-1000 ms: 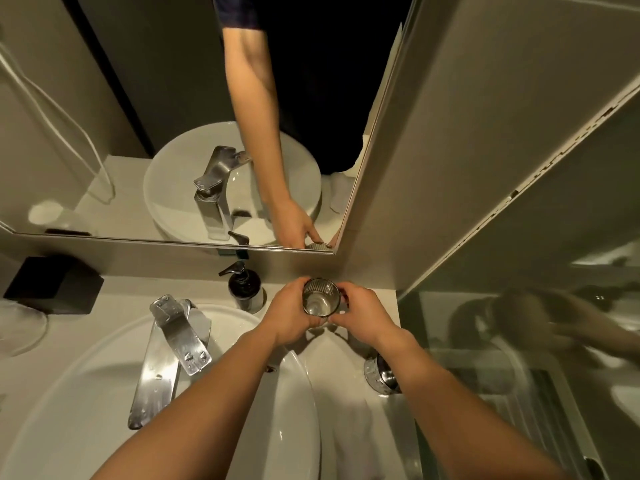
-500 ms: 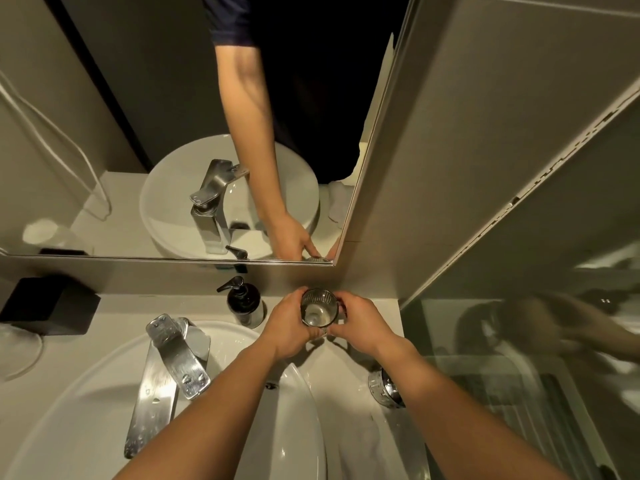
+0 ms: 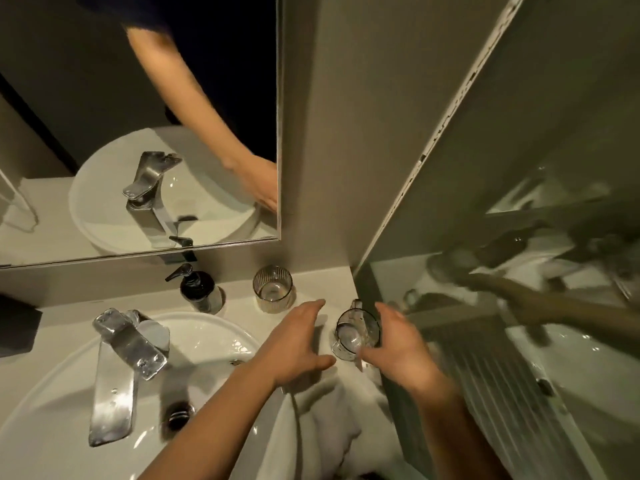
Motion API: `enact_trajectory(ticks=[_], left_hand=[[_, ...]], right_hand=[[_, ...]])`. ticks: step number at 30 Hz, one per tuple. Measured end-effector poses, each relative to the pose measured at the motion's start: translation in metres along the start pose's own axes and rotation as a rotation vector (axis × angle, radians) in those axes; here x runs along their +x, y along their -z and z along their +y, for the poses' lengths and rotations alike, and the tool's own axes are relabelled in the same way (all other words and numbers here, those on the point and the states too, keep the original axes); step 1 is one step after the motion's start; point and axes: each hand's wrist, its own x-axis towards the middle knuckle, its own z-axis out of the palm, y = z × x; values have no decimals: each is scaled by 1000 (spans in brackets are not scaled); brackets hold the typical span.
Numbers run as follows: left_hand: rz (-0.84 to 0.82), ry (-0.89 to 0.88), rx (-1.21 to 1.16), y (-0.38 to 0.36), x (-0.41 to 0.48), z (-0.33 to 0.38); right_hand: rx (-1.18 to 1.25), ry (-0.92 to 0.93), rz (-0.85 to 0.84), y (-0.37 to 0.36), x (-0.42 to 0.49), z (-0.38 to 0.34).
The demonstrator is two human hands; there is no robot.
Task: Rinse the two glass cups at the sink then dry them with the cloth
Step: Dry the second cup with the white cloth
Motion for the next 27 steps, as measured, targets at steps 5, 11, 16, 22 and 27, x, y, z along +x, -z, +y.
enact_trajectory(ticks=[5,11,16,22,27], left_hand=[[-106,51,-12,-29,34,11],[-53,21,-82,-47,43,10],[30,-39,-178,-33,17,17],[205,-149,-287,5,-63,24],[316,-94,-366,10,-127,9]], right_hand=[[-8,-72,-19,-27,1,27],[65,1,103,-39,9,35],[155,79,198,-18,-23,22],[355,203,158,-4,-84,-15],[391,274,51,-25,-117,-42]])
